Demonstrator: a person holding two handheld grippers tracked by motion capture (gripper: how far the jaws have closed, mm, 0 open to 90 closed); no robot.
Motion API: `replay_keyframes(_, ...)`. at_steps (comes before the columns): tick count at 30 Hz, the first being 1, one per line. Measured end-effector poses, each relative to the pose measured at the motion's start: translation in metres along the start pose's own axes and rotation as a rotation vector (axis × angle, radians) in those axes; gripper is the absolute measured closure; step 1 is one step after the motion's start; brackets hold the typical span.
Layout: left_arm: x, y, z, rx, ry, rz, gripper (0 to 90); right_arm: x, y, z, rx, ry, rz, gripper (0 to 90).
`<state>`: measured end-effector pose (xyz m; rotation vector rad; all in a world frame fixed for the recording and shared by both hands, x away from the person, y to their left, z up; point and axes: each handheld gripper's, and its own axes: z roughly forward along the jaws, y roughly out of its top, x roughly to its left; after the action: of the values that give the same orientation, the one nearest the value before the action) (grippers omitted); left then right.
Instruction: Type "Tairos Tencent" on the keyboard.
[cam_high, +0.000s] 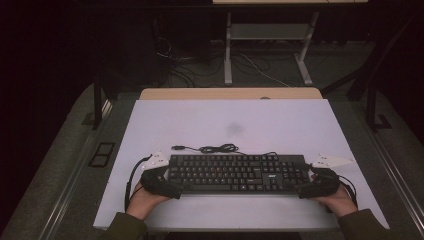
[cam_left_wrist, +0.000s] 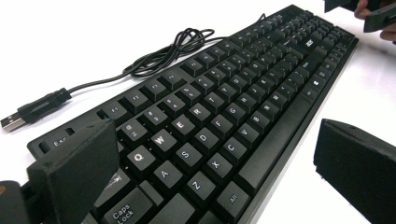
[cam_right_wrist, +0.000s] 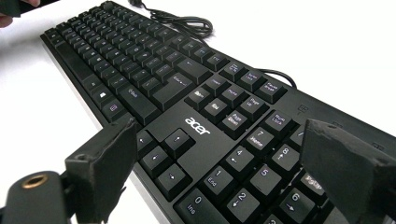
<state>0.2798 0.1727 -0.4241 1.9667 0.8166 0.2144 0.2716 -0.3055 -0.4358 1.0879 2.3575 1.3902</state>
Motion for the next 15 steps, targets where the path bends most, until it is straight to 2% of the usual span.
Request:
replay_keyframes(6, -0.0006, 0.0000, 0.0018, 0.006, -0.004, -0.007, 0.0, 0.0001, 0.0017, 0.0002, 0.001, 0.007, -0.005, 11.0)
replay_keyframes(10, -0.0017, 0.0008, 0.0022, 0.006, 0.003, 0.004, 0.0, 0.0021, 0.0050, 0.0022, -0.002, 0.025, -0.018, 11.0)
replay_keyframes(15, -0.0018, 0.0004, 0.0031, 0.009, -0.001, -0.003, 0.0, 0.0058, 0.0098, 0.0067, -0.002, 0.041, -0.033, 11.1)
